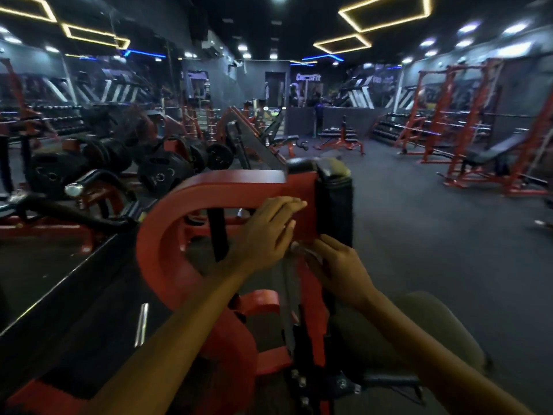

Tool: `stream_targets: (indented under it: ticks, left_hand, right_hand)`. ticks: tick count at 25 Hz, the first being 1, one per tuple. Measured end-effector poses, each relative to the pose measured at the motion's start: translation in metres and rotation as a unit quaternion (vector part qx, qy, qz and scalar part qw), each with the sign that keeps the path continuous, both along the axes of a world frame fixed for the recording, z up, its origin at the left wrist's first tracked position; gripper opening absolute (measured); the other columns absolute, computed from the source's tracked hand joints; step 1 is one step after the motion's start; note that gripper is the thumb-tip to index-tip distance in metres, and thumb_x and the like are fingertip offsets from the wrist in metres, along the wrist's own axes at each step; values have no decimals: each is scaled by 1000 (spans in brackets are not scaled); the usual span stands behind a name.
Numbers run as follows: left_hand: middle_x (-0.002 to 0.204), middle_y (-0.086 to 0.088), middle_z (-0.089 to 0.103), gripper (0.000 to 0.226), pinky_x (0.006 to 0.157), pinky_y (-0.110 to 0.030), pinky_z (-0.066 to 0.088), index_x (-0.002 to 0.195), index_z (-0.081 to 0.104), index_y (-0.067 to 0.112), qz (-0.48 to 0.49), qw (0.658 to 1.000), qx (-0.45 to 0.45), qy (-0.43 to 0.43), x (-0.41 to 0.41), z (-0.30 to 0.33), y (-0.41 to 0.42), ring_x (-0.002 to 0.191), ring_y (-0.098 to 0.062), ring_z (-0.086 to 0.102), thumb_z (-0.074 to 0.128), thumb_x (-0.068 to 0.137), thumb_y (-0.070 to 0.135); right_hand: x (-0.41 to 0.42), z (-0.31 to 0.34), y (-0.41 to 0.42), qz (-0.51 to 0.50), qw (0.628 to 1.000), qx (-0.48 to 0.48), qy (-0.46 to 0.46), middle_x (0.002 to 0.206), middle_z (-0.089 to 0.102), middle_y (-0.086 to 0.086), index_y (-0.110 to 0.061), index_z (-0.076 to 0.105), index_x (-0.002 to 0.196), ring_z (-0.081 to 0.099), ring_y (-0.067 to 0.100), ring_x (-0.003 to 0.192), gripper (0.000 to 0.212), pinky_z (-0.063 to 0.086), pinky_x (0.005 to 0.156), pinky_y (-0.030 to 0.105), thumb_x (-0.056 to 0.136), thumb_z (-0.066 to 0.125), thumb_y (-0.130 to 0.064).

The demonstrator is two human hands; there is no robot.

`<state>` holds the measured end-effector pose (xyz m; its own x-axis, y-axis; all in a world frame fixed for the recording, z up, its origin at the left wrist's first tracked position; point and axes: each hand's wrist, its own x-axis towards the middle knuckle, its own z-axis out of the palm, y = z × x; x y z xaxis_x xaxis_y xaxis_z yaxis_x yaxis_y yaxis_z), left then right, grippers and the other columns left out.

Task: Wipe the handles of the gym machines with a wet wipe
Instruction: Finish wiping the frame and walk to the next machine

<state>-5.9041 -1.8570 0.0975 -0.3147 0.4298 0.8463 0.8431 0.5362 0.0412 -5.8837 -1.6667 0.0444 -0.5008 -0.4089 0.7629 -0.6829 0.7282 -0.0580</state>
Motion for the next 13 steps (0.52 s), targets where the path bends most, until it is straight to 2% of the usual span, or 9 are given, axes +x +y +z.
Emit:
stream_targets:
  ticks: [3,6,10,11,13]
  left_hand:
    - [117,-11,60,30,101,-30,42,121,60,2,-90,996,2,-12,20,6,75,111,-23,56,53,92,2]
    - [117,-11,61,30,100,-27,41,121,58,3,-160,986,-42,-39,43,1,175,110,-21,55,51,92,9]
    - [119,-12,61,34,97,-14,35,123,57,5,-194,968,-45,-153,67,-24,319,111,-19,54,56,90,14]
    - [119,-12,60,35,97,-17,37,123,57,5,-200,959,-41,-196,75,-32,360,112,-22,56,59,89,12]
    - [118,-13,61,37,97,-32,47,122,58,4,-217,937,-23,-273,94,-47,434,110,-27,59,64,86,11]
  right_hand:
    - [34,-1,76,-60,998,10,19,98,65,3,-12,65,107,62,15,70,21,53,56,27,88,62,-20]
    - [74,8,169,-168,981,-90,17,89,64,-1,-15,66,98,59,12,67,18,46,55,20,88,58,-27]
    - [140,15,315,-333,911,-241,-21,74,66,-3,-18,65,81,58,11,63,20,45,52,29,86,66,-37]
    - [162,17,355,-360,886,-291,-32,69,65,-2,-17,64,77,58,8,60,23,45,51,30,85,68,-39]
    - [207,22,428,-400,842,-359,-46,64,64,2,-14,62,73,56,2,54,28,45,49,28,83,70,-39]
